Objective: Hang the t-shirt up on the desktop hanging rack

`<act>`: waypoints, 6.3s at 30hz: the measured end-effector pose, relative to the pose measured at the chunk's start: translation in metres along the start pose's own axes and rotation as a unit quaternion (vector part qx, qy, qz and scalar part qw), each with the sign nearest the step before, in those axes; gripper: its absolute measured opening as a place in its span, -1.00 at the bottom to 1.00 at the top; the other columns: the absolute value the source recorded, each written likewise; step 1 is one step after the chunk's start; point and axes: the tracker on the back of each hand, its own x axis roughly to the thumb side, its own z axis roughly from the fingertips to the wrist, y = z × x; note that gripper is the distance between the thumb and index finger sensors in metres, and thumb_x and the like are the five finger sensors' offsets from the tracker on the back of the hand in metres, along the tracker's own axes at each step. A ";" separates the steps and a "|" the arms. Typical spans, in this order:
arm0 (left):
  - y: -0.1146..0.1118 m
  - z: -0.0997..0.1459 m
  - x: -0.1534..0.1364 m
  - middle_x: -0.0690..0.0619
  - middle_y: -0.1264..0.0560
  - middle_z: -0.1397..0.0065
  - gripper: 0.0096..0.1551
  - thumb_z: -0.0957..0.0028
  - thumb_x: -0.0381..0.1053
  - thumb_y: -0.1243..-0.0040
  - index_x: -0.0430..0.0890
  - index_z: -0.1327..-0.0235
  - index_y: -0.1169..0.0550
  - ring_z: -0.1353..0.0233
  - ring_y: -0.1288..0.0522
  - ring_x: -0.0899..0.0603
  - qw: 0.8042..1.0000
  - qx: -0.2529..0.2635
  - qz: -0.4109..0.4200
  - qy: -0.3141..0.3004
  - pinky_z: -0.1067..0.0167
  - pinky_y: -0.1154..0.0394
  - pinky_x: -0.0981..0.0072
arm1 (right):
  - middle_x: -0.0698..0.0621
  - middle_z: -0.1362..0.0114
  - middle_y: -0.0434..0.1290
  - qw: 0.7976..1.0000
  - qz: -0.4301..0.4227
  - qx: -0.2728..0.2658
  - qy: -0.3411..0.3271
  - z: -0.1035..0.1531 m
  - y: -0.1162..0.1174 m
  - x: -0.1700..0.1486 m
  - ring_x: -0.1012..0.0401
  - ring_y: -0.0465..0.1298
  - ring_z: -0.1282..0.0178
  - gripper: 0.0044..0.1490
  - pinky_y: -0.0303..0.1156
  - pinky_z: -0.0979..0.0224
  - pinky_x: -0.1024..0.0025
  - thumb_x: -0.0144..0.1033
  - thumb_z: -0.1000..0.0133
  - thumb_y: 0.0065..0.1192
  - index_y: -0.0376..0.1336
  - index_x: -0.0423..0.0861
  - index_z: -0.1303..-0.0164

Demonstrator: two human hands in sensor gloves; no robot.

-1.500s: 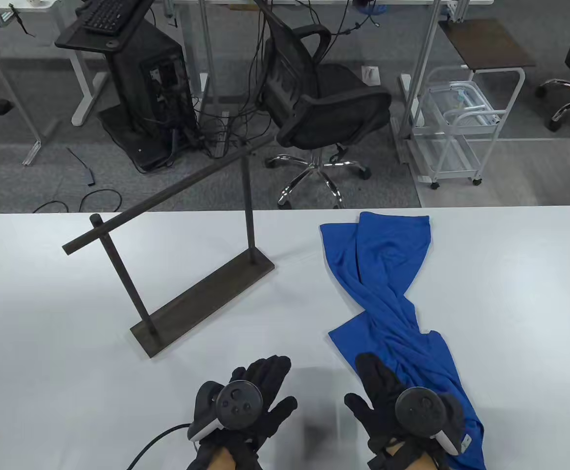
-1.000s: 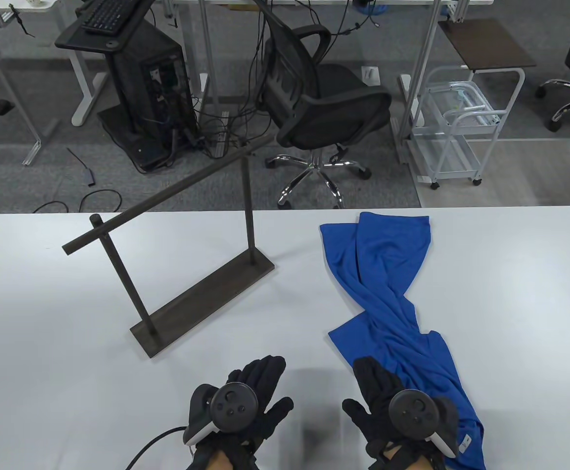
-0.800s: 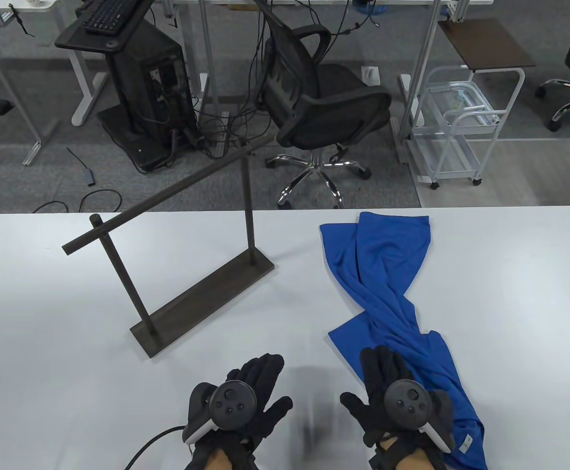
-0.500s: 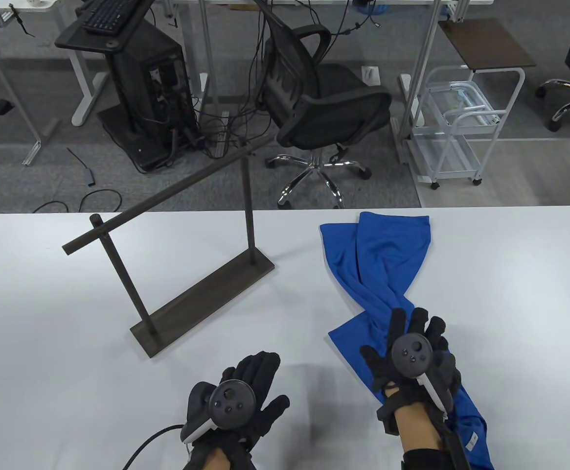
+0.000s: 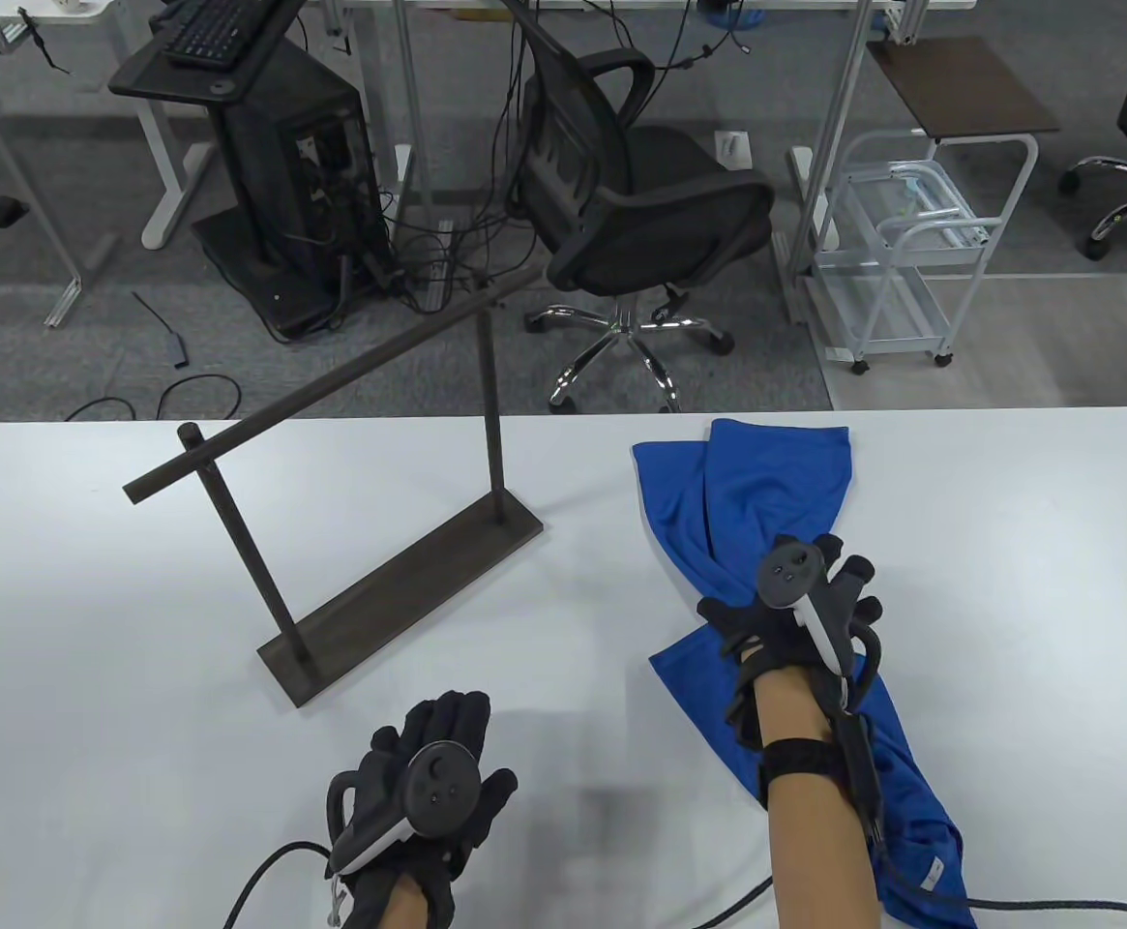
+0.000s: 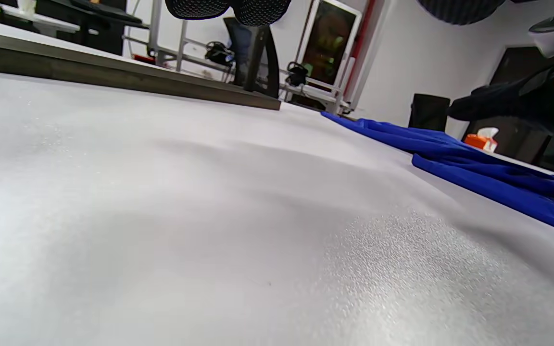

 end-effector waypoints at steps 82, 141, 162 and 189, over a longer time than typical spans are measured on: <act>-0.016 -0.013 0.033 -0.27 -0.03 -0.66 -0.02 -0.05 0.34 0.11 -0.12 -0.61 0.03 -0.60 -0.09 -0.49 0.995 -0.024 0.040 -0.085 -0.34 0.00 -0.58 | -0.20 -0.36 0.30 0.633 -0.679 0.275 -0.250 0.102 -0.001 -0.053 -0.06 0.51 -0.18 -0.15 0.50 -0.07 0.09 -0.03 -0.10 0.20 -0.05 -0.20 -0.41; 0.042 -0.055 0.105 0.04 0.10 -0.80 0.24 0.11 0.76 0.46 0.13 -0.63 0.41 -0.76 -0.11 -0.18 0.840 -0.061 0.468 -0.267 -0.63 -0.05 -0.26 | -0.21 -0.48 0.22 0.738 -0.448 0.079 -0.499 0.193 -0.115 0.050 -0.20 0.33 -0.33 -0.19 0.18 -0.35 -0.27 -0.08 -0.09 0.24 0.03 -0.14 -0.46; 0.021 -0.062 0.115 0.14 -0.37 -0.59 0.25 0.21 0.82 0.36 0.07 -0.64 -0.17 -0.60 -0.41 -0.16 0.754 -0.197 0.557 -0.287 -0.62 -0.22 -0.18 | -0.35 -0.39 0.32 0.855 -0.225 0.116 -0.453 0.176 -0.094 0.059 -0.33 0.30 -0.29 -0.11 0.00 -0.40 -0.42 0.09 -0.05 0.25 0.21 -0.32 -0.36; 0.024 -0.067 0.067 0.13 -0.20 -0.65 -0.14 -0.23 0.42 0.23 0.03 -0.65 0.05 -0.44 -0.48 0.03 0.677 -0.100 0.701 -0.201 -0.52 -0.34 0.16 | -0.36 -0.37 0.32 0.876 -0.288 0.007 -0.386 0.167 -0.100 0.022 -0.34 0.32 -0.25 -0.08 0.07 -0.35 -0.41 0.15 -0.05 0.13 0.20 -0.32 -0.36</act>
